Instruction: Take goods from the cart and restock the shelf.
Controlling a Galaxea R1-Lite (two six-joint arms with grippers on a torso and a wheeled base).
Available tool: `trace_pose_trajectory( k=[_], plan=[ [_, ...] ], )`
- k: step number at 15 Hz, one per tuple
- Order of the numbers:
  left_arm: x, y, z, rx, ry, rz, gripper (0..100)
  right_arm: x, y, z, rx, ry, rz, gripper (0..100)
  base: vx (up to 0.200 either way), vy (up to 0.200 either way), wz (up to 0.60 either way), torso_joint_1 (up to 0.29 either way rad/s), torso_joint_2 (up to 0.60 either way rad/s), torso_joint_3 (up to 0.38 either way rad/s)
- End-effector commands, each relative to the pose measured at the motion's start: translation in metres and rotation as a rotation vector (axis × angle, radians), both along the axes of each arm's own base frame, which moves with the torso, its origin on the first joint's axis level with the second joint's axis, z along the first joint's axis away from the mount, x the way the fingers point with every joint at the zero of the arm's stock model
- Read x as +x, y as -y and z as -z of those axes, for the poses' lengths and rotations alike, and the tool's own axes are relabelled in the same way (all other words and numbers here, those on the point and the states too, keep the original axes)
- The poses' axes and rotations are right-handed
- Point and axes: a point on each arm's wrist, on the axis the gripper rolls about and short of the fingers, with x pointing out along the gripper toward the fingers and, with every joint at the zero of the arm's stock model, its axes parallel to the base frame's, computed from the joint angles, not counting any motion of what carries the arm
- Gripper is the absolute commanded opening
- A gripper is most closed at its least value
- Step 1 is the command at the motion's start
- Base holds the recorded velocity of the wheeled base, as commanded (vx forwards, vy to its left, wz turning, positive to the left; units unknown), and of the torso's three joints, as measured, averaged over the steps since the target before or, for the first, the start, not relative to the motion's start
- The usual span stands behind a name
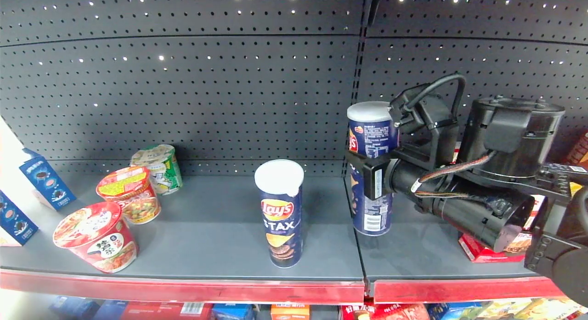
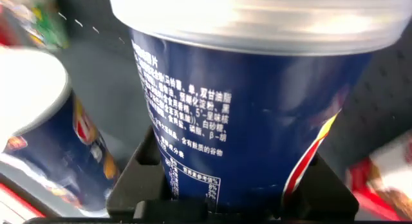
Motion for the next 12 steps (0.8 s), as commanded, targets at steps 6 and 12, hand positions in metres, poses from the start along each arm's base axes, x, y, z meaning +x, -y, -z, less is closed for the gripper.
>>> trace_pose_trajectory(
  k=[6, 12],
  plan=[
    [0.0, 0.0, 0.0, -0.006, -0.001, 0.0, 100, 0.017, -0.008, 0.003, 0.037, 0.036, -0.171, 0, 0.0, 0.0, 0.0, 0.0, 0.0, 0.0],
    [0.0, 0.0, 0.0, -0.004, 0.001, 0.0, 100, 0.033, -0.023, 0.023, 0.055, 0.041, -0.325, 0, 0.0, 0.0, 0.0, 0.0, 0.0, 0.0]
  ],
)
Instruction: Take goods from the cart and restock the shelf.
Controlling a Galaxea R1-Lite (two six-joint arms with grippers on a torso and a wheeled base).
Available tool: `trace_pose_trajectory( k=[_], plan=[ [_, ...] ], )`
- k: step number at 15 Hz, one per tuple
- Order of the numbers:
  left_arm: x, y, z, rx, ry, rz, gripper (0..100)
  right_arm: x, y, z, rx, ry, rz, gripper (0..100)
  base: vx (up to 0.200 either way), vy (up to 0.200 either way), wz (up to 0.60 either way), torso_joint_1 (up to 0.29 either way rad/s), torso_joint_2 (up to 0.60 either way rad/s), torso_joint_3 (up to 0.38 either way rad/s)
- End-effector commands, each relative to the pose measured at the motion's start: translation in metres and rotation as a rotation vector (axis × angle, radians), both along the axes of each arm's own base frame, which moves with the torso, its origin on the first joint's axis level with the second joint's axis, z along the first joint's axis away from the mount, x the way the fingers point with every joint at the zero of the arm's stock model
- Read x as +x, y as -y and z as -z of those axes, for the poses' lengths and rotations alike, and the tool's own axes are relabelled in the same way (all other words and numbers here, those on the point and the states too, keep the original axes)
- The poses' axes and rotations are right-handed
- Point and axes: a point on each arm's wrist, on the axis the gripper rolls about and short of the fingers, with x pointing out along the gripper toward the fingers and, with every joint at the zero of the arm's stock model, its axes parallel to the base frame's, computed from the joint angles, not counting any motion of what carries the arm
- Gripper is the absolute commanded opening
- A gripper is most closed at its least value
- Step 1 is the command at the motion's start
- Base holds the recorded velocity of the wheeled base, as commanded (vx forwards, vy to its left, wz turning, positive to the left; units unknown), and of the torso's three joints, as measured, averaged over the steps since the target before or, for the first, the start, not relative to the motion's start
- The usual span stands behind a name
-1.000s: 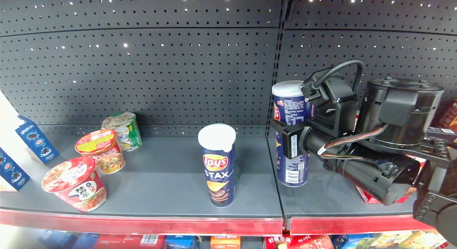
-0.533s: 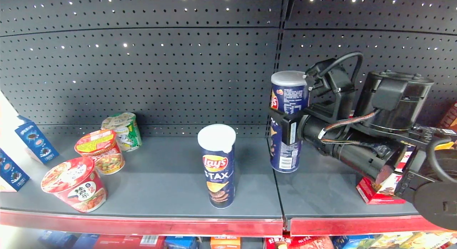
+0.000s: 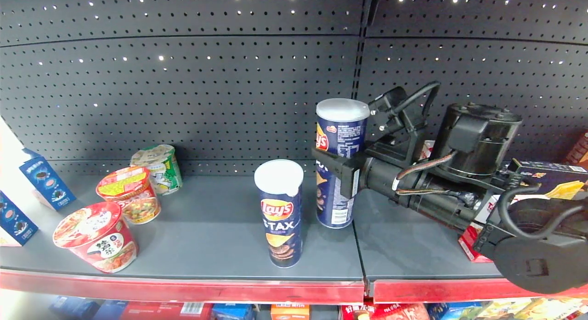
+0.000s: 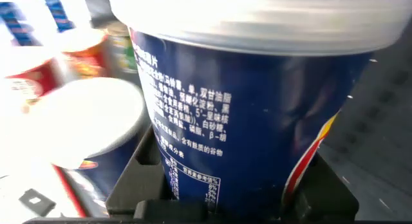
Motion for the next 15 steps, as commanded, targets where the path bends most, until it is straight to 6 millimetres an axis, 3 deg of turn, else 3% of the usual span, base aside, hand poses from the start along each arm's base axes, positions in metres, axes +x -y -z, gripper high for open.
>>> trace_pose_trajectory(
  k=[1, 7, 9, 15],
  plan=[
    [0.0, 0.0, 0.0, -0.001, -0.002, -0.001, 100, 0.012, -0.006, 0.015, -0.017, -0.015, -0.04, 0, 0.0, 0.0, 0.0, 0.0, 0.0, 0.0],
    [0.0, 0.0, 0.0, 0.003, 0.0, -0.001, 100, 0.032, -0.004, 0.019, -0.046, -0.04, -0.18, 0, 0.0, 0.0, 0.0, 0.0, 0.0, 0.0],
    [0.0, 0.0, 0.0, 0.006, 0.001, 0.0, 100, 0.053, -0.005, 0.015, -0.031, -0.021, -0.171, 0, 0.0, 0.0, 0.0, 0.0, 0.0, 0.0],
    [0.0, 0.0, 0.0, 0.001, 0.0, 0.001, 100, 0.085, -0.003, 0.005, -0.029, -0.062, -0.338, 0, 0.0, 0.0, 0.0, 0.0, 0.0, 0.0]
  ],
)
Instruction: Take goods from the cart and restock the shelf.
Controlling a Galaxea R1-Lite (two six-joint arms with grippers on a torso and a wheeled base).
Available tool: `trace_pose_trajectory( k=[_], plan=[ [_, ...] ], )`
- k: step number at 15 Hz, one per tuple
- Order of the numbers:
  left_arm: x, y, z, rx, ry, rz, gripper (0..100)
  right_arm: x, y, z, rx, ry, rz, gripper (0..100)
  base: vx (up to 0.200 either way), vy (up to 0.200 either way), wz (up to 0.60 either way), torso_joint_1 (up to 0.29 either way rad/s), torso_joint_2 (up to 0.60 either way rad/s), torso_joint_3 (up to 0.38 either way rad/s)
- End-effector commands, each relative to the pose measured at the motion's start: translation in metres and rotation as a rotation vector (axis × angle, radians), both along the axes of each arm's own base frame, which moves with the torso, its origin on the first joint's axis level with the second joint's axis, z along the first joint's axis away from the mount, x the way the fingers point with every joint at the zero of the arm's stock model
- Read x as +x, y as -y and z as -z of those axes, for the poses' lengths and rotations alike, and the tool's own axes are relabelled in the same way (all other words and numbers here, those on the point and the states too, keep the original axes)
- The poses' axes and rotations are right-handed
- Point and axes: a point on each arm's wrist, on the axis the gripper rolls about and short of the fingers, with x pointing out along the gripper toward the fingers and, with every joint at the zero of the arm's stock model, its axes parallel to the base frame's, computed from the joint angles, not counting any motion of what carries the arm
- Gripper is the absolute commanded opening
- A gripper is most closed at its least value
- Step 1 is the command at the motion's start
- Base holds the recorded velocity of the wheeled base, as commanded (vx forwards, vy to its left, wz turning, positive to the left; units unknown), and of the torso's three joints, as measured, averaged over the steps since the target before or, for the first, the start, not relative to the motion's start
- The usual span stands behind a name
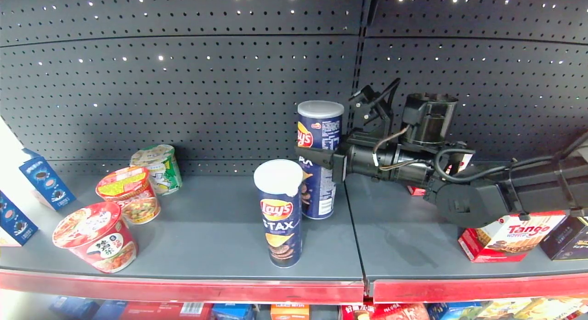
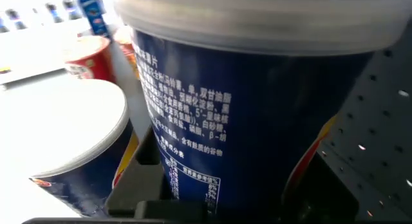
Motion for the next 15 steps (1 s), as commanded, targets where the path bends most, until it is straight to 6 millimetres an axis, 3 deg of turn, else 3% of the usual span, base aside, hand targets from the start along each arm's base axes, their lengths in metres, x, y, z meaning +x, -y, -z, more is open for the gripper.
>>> trace_pose_trajectory(
  k=[1, 8, 15],
  plan=[
    [0.0, 0.0, 0.0, -0.002, -0.002, 0.0, 100, 0.018, 0.004, -0.001, -0.012, -0.017, -0.017, 0, 0.0, 0.0, 0.0, 0.0, 0.0, 0.0],
    [0.0, 0.0, 0.0, 0.004, -0.002, 0.002, 100, 0.077, -0.004, 0.016, -0.004, -0.003, 0.009, 0, 0.0, 0.0, 0.0, 0.0, 0.0, 0.0],
    [0.0, 0.0, 0.0, 0.006, -0.004, 0.002, 100, 0.086, -0.007, 0.021, -0.007, -0.007, 0.014, 0, 0.0, 0.0, 0.0, 0.0, 0.0, 0.0]
  ],
)
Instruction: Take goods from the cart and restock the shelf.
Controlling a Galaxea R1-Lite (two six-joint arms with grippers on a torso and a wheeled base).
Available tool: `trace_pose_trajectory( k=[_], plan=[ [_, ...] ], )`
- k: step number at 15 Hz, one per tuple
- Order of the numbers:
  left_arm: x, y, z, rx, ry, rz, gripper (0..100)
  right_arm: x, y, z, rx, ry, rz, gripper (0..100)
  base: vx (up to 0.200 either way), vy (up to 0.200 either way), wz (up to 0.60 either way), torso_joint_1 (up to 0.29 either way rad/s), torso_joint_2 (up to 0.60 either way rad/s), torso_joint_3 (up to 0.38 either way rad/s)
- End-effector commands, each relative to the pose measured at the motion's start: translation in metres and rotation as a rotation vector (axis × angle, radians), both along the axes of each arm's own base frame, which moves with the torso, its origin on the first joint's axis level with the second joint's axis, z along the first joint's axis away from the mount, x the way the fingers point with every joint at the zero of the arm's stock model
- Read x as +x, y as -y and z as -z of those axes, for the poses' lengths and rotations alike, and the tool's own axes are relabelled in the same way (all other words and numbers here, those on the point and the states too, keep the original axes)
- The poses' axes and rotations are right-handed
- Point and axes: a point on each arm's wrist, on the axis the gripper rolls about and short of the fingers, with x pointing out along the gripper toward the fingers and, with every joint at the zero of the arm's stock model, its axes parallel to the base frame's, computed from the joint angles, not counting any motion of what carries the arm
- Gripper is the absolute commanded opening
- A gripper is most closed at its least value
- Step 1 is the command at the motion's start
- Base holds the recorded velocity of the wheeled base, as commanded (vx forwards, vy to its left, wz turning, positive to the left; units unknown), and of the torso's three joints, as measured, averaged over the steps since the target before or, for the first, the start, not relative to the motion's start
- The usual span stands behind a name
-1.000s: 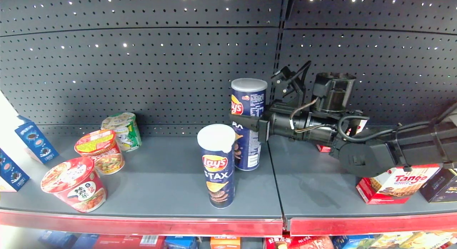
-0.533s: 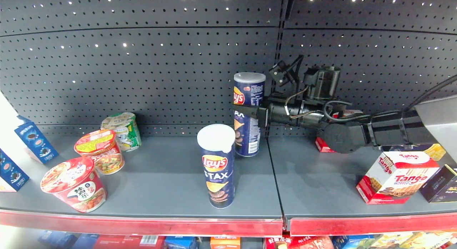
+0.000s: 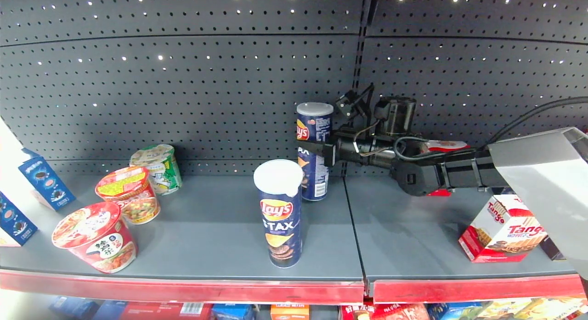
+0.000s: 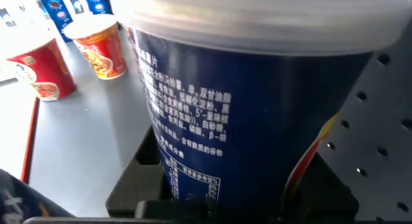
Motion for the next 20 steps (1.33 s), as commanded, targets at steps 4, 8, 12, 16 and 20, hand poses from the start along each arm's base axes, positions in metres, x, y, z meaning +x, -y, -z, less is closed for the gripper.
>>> trace_pose_trajectory(
  k=[4, 8, 12, 16, 20],
  plan=[
    [0.0001, 0.0, 0.0, 0.0, -0.001, -0.001, 100, 0.0045, -0.0012, 0.0048, -0.002, -0.002, 0.002, 0, 0.0, 0.0, 0.0, 0.0, 0.0, 0.0],
    [0.0001, 0.0, 0.0, 0.0, -0.001, -0.001, 100, 0.007, -0.0017, 0.0039, 0.003, 0.006, 0.004, 0, 0.0, 0.0, 0.0, 0.0, 0.0, 0.0],
    [0.0001, 0.0, 0.0, 0.006, -0.001, 0.0, 100, 0.0081, 0.0002, 0.0038, 0.002, 0.01, 0.01, 100, 0.0, 0.0, 0.0, 0.0, 0.0, 0.0],
    [0.0001, 0.0, 0.0, 0.022, -0.001, 0.0, 100, 0.0075, 0.0016, 0.002, 0.004, 0.012, 0.022, 100, 0.0, 0.0, 0.0, 0.0, 0.0, 0.0],
    [0.0001, 0.0, 0.0, 0.022, -0.001, 0.0, 100, -0.0011, 0.0029, -0.0023, 0.001, 0.009, 0.052, 100, 0.0, 0.0, 0.0, 0.0, 0.0, 0.0]
  ],
)
